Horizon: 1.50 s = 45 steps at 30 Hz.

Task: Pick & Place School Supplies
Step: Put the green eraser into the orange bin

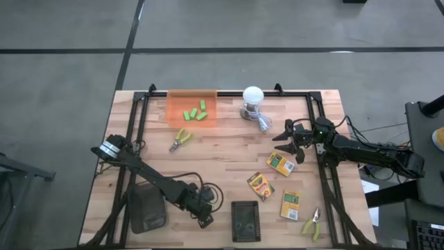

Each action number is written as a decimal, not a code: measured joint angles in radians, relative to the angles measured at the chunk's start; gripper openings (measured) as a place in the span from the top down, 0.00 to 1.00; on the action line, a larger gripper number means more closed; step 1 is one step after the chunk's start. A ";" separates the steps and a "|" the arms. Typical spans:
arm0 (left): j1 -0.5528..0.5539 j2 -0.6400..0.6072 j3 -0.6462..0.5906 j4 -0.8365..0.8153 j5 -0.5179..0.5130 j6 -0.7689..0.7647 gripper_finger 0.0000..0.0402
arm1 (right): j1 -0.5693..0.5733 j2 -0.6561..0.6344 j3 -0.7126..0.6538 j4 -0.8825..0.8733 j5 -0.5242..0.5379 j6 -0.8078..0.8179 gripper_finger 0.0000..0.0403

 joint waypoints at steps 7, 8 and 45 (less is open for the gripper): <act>0.000 0.001 -0.002 -0.005 -0.004 -0.001 0.67 | 0.000 0.000 0.000 0.000 0.000 0.000 0.56; 0.000 0.001 -0.002 -0.009 -0.005 -0.001 0.68 | 0.000 0.000 0.000 0.000 0.000 0.000 0.56; 0.019 -0.054 0.012 -0.207 -0.003 -0.005 0.76 | 0.000 0.000 0.000 0.000 0.000 0.000 0.56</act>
